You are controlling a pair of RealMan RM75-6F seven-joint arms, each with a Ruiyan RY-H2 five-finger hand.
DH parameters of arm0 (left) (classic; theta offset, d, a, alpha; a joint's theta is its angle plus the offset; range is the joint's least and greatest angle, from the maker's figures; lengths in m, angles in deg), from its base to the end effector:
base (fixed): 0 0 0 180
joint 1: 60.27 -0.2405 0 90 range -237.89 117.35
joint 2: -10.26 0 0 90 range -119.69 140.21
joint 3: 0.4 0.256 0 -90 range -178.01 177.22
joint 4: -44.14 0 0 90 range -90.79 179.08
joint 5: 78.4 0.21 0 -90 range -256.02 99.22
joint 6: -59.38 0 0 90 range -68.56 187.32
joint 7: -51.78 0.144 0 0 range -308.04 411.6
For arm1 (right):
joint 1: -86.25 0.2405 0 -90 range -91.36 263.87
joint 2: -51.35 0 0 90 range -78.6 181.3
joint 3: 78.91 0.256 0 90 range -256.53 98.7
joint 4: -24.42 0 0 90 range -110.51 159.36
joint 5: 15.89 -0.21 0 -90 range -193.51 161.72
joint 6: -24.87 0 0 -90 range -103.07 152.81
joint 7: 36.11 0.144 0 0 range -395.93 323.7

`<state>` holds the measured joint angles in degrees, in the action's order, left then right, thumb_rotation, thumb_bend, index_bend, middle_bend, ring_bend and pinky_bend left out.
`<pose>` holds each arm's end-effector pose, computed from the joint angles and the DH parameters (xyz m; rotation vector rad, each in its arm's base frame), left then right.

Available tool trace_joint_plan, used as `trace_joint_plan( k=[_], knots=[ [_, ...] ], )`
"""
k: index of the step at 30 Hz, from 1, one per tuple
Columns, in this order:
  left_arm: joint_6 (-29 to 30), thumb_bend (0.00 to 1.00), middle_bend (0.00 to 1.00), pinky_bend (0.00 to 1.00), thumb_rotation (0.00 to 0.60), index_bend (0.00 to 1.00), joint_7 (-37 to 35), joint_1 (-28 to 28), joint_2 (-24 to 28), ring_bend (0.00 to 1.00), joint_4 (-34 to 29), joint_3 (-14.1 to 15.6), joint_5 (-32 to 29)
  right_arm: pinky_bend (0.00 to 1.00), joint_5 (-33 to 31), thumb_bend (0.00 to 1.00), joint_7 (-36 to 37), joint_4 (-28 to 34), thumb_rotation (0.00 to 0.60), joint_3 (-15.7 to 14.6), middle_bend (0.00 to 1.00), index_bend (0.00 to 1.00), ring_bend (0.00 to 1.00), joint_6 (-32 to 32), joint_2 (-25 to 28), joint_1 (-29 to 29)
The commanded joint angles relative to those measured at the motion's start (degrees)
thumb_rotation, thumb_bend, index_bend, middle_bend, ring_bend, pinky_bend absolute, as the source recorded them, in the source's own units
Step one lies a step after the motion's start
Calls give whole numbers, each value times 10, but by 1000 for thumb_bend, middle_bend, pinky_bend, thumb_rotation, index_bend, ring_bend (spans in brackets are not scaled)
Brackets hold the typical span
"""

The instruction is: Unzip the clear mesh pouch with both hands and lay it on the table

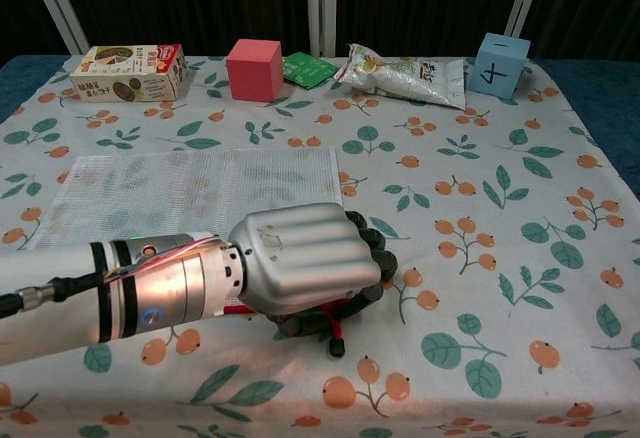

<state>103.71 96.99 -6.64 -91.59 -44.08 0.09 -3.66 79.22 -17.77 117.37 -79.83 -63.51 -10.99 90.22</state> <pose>-0.0555 0.2345 -0.1257 -2.5835 -0.2313 -0.8080 -0.2952 -0.1608 0.1575 1.4118 -1.1074 1.1872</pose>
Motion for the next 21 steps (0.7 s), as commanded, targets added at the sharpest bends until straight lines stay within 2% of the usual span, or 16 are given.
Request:
trace_joint_plan(
  k=[1, 10, 21],
  knots=[
    [0, 373, 227, 205, 600, 589, -2, 0, 0, 160, 0, 2, 0, 6, 0, 143, 0, 0, 600, 0, 145, 0, 0, 0, 0, 0],
    [23, 436, 250, 207, 600, 618, -16, -8, 8, 160, -11, 8, 17, 6, 4, 142, 5, -1, 600, 1, 145, 0, 0, -5, 0, 0],
    [110, 451, 250, 207, 600, 621, -51, -55, 36, 160, -51, 17, 60, 6, 15, 142, 4, 9, 600, 10, 145, 0, 0, -6, 5, 12]
  ],
)
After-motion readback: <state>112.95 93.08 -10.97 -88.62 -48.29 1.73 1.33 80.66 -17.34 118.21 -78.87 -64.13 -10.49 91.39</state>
